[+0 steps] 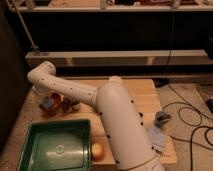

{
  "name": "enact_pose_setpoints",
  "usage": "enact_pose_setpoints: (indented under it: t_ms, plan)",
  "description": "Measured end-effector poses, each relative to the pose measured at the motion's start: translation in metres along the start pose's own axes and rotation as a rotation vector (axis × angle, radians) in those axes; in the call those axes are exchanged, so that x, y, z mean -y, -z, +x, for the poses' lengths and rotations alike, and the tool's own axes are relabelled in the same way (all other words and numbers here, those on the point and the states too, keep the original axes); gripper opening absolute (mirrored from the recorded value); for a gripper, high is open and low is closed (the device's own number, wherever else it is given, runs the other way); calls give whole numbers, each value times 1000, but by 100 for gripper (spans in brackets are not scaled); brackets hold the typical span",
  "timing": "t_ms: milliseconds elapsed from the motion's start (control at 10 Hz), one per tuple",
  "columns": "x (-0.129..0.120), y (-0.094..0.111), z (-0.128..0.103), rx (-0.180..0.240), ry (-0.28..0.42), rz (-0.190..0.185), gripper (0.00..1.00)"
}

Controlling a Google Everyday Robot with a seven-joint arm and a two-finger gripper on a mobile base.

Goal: Wipe red bowl with sponge

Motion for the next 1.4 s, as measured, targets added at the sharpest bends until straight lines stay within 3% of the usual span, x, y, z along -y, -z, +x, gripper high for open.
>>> enact_pose_setpoints:
  t_ms: [400,900,1400]
  plan:
    - [-26,-1,-7,15,-38,-36,0]
    - [-54,0,15,-11,-77,-75,0]
    - [-14,-14,41,-23,-32,-33,0]
